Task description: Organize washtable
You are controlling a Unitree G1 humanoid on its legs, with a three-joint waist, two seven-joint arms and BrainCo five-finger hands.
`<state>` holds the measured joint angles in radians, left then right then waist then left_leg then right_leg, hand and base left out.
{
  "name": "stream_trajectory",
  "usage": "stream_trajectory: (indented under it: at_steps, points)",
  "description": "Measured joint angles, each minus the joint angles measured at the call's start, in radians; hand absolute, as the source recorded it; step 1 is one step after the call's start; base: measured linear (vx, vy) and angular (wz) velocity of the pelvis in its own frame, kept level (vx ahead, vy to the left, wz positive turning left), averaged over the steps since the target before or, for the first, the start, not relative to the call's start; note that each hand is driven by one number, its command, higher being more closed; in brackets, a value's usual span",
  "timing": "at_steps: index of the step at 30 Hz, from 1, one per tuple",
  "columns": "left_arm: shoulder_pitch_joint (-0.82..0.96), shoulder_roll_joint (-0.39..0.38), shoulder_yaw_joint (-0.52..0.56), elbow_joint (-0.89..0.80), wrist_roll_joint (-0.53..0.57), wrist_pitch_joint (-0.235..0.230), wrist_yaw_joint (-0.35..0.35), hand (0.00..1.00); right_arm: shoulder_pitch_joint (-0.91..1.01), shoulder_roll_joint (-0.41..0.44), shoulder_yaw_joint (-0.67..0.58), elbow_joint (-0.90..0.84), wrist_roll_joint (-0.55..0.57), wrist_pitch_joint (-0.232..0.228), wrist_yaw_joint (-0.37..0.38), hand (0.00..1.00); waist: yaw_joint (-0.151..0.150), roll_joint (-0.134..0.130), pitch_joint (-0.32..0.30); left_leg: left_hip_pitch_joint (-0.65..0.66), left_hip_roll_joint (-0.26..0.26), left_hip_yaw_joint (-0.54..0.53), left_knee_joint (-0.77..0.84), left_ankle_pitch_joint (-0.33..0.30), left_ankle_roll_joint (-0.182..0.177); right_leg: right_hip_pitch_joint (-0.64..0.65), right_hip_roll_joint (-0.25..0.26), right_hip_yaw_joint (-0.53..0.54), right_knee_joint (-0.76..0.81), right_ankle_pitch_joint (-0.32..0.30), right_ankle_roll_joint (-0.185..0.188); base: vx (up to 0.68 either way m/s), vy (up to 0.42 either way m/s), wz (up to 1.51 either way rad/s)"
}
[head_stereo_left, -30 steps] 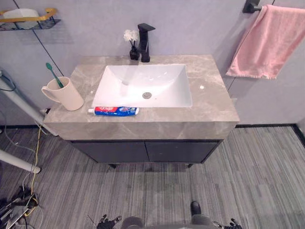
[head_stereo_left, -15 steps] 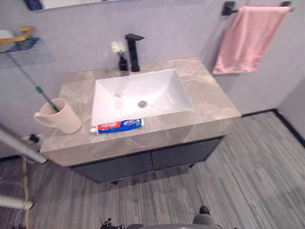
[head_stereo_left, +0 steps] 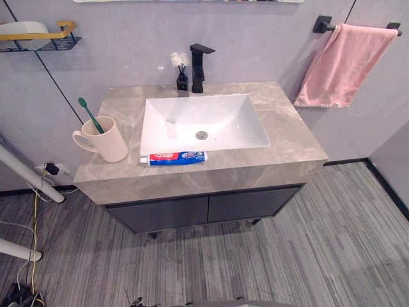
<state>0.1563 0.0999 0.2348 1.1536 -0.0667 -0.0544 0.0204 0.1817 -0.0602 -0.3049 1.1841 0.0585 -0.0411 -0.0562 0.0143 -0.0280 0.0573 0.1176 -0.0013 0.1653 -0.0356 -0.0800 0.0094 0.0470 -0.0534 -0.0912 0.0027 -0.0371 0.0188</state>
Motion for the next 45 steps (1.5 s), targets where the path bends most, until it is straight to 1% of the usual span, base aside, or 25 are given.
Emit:
stream_trajectory:
  at_steps: [10,13,14,15,16,19,21,22,24,25,26,27,28,29,31,32,33,34,35,36,38,39,41,42,45]
  points:
    - [-0.003,-0.002,-0.001,-0.006,-0.009,-0.001,0.0,0.0,-0.001,0.0,0.0,-0.005,0.045,-0.014,0.002,0.0,0.004,0.001,0.008,-0.059,-0.008,-0.081,0.004,0.018,0.0,-0.009,-0.013,-0.092,-0.004,-0.003,0.004,0.01,-0.008,0.25]
    - [-0.015,0.004,-0.001,-0.042,-0.037,-0.008,0.001,0.0,-0.011,0.004,-0.001,-0.029,0.062,-0.024,0.002,0.0,0.006,-0.021,0.072,-0.151,-0.023,-0.139,0.166,0.003,-0.022,-0.024,-0.069,-0.161,0.081,-0.05,0.012,-0.06,0.004,0.77]
    - [-0.024,0.005,0.002,-0.052,-0.067,-0.009,0.001,0.0,-0.016,0.005,-0.003,-0.032,0.061,-0.028,0.004,0.0,0.022,-0.036,0.101,-0.211,-0.03,-0.143,0.261,-0.025,-0.053,-0.026,-0.093,-0.185,0.099,-0.07,-0.001,-0.12,0.037,0.75]
    - [-0.026,0.005,0.006,-0.055,-0.083,-0.01,0.001,0.0,-0.021,0.002,-0.01,-0.033,0.062,-0.027,0.007,0.0,0.04,-0.032,0.111,-0.241,-0.01,-0.112,0.327,-0.059,-0.05,-0.023,-0.096,-0.194,0.106,-0.082,-0.01,-0.12,0.065,0.49]
    - [-0.02,0.0,0.015,-0.053,-0.109,-0.008,0.002,0.0,-0.021,-0.004,-0.017,-0.034,0.062,-0.027,0.012,0.0,0.052,-0.023,0.113,-0.264,0.04,-0.07,0.376,-0.07,-0.034,-0.013,-0.098,-0.203,0.119,-0.092,-0.002,-0.08,0.035,0.21]
    - [0.001,-0.003,0.022,-0.043,-0.152,-0.009,0.001,0.0,-0.024,-0.005,-0.039,-0.037,0.071,-0.027,0.015,0.0,0.053,-0.022,0.113,-0.314,0.143,-0.076,0.397,-0.067,-0.044,0.001,-0.139,-0.212,0.167,-0.128,0.045,0.0,0.248,0.21]
    - [0.005,-0.008,0.022,-0.032,-0.165,-0.009,0.002,0.0,-0.026,-0.01,-0.04,-0.034,0.079,-0.028,0.015,0.0,0.047,-0.009,0.109,-0.317,0.178,-0.101,0.36,-0.045,-0.079,-0.001,-0.162,-0.207,0.191,-0.15,0.086,0.06,0.307,0.0]
    - [0.001,-0.003,0.021,-0.016,-0.18,-0.008,0.001,0.0,-0.027,-0.01,-0.041,-0.025,0.086,-0.026,0.015,0.0,0.045,-0.021,0.102,-0.32,0.15,-0.085,0.386,-0.063,-0.108,0.005,-0.21,-0.194,0.203,-0.159,0.121,0.19,0.473,-0.04]
    - [-0.002,0.012,0.018,-0.014,-0.181,-0.01,0.003,0.0,-0.034,0.009,-0.048,-0.021,0.089,-0.026,0.017,0.0,0.032,-0.05,0.081,-0.361,0.11,-0.062,0.466,-0.123,-0.084,0.011,-0.247,-0.181,0.176,-0.118,0.164,0.22,0.421,-0.11]
    - [-0.005,0.019,0.007,-0.012,-0.177,-0.01,0.002,0.0,-0.044,0.014,-0.052,-0.02,0.088,-0.024,0.021,0.0,0.03,-0.038,0.086,-0.378,0.102,-0.046,0.53,-0.169,-0.075,0.023,-0.262,-0.171,0.149,-0.084,0.193,0.19,0.396,-0.41]
    - [-0.007,0.023,-0.005,-0.009,-0.167,-0.01,0.002,0.0,-0.05,0.019,-0.052,-0.02,0.087,-0.02,0.025,0.0,0.03,-0.05,0.075,-0.368,0.094,-0.023,0.552,-0.198,-0.059,0.023,-0.276,-0.146,0.142,-0.049,0.202,0.22,0.467,-0.5]
    - [-0.008,0.024,-0.009,-0.003,-0.156,-0.01,0.002,0.0,-0.049,0.021,-0.055,-0.02,0.087,-0.019,0.027,0.0,0.027,-0.035,0.071,-0.363,0.088,-0.014,0.55,-0.206,-0.053,0.016,-0.282,-0.132,0.144,-0.028,0.199,0.15,0.367,-0.57]
    - [-0.014,0.023,-0.029,0.01,-0.133,-0.008,0.0,0.0,-0.047,0.017,-0.074,-0.021,0.088,-0.016,0.037,0.0,0.025,-0.029,0.05,-0.335,0.084,0.016,0.528,-0.213,-0.04,-0.005,-0.291,-0.099,0.166,0.023,0.179,0.14,0.357,-0.63]
    - [-0.016,0.023,-0.05,0.018,-0.111,-0.008,-0.002,0.0,-0.047,0.009,-0.079,-0.024,0.088,-0.016,0.038,0.0,0.029,-0.007,0.045,-0.296,0.08,0.051,0.488,-0.21,-0.037,-0.04,-0.298,-0.072,0.209,0.067,0.142,0.14,0.346,-0.66]
    - [-0.016,0.026,-0.085,0.016,-0.096,-0.008,-0.006,0.0,-0.046,0.004,-0.079,-0.033,0.089,-0.017,0.038,0.0,0.021,0.008,0.03,-0.248,0.07,0.082,0.43,-0.193,-0.008,-0.092,-0.311,-0.077,0.295,0.105,0.09,0.12,0.259,-0.5]
    - [-0.019,0.032,-0.109,0.004,-0.095,-0.008,-0.007,0.0,-0.047,0.006,-0.079,-0.033,0.089,-0.019,0.038,0.0,0.005,0.013,0.029,-0.225,0.059,0.085,0.392,-0.182,0.011,-0.132,-0.305,-0.082,0.38,0.059,0.07,0.11,0.186,-0.17]
    - [-0.021,0.038,-0.122,-0.003,-0.092,-0.009,-0.009,0.0,-0.049,0.008,-0.079,-0.033,0.089,-0.019,0.038,0.0,-0.006,0.013,0.029,-0.212,0.056,0.083,0.371,-0.175,0.022,-0.144,-0.285,-0.069,0.421,0.016,0.079,0.09,0.109,0.09]
    - [-0.025,0.042,-0.134,-0.008,-0.092,-0.009,-0.016,0.0,-0.049,0.01,-0.078,-0.033,0.089,-0.02,0.037,0.0,-0.012,0.016,0.03,-0.181,0.056,0.079,0.336,-0.161,0.029,-0.157,-0.218,-0.038,0.468,-0.065,0.102,0.09,0.041,0.16]
    - [-0.025,0.04,-0.144,-0.013,-0.093,-0.009,-0.019,0.0,-0.047,0.012,-0.078,-0.033,0.09,-0.019,0.035,0.0,-0.015,0.018,0.031,-0.152,0.056,0.077,0.307,-0.15,0.027,-0.155,-0.156,-0.029,0.471,-0.127,0.099,0.09,-0.004,0.12]
    - [-0.025,0.041,-0.145,-0.014,-0.092,-0.009,-0.02,0.0,-0.045,0.012,-0.077,-0.032,0.09,-0.019,0.034,0.0,-0.015,0.017,0.031,-0.138,0.054,0.077,0.293,-0.147,0.024,-0.154,-0.116,-0.037,0.449,-0.15,0.095,0.06,-0.034,0.09]
    - [-0.024,0.038,-0.144,-0.014,-0.092,-0.009,-0.02,0.0,-0.039,0.01,-0.071,-0.031,0.089,-0.019,0.034,0.0,-0.011,0.015,0.029,-0.122,0.032,0.068,0.272,-0.135,0.011,-0.114,-0.072,-0.055,0.312,-0.167,0.077,0.06,-0.087,0.05]
    - [-0.024,0.038,-0.143,-0.014,-0.09,-0.009,-0.019,0.0,-0.037,0.009,-0.072,-0.03,0.088,-0.018,0.034,0.0,-0.011,0.009,0.023,-0.118,0.026,0.061,0.257,-0.129,0.005,-0.089,-0.067,-0.043,0.27,-0.166,0.076,0.07,-0.088,0.08]
    - [-0.025,0.02,-0.137,-0.011,-0.075,-0.009,-0.021,0.0,-0.031,0.0,-0.077,-0.03,0.086,-0.019,0.035,0.0,-0.018,0.03,0.025,-0.107,0.023,0.035,0.197,-0.081,-0.007,-0.063,-0.056,-0.055,0.2,-0.141,0.049,0.03,-0.071,0.19]
    - [-0.023,0.018,-0.119,-0.009,-0.071,-0.008,-0.021,0.0,-0.028,-0.001,-0.083,-0.03,0.087,-0.019,0.036,0.0,-0.021,0.028,0.027,-0.097,0.023,0.025,0.173,-0.069,-0.014,-0.054,-0.052,-0.061,0.182,-0.133,0.047,0.02,-0.079,0.17]
    - [-0.019,0.0,-0.083,-0.004,-0.069,-0.008,-0.022,0.0,-0.025,-0.002,-0.081,-0.022,0.074,-0.016,0.038,0.0,-0.009,0.03,0.026,-0.055,0.035,0.021,0.121,-0.047,-0.034,-0.009,-0.028,-0.067,0.126,-0.11,0.027,0.02,-0.06,0.0]
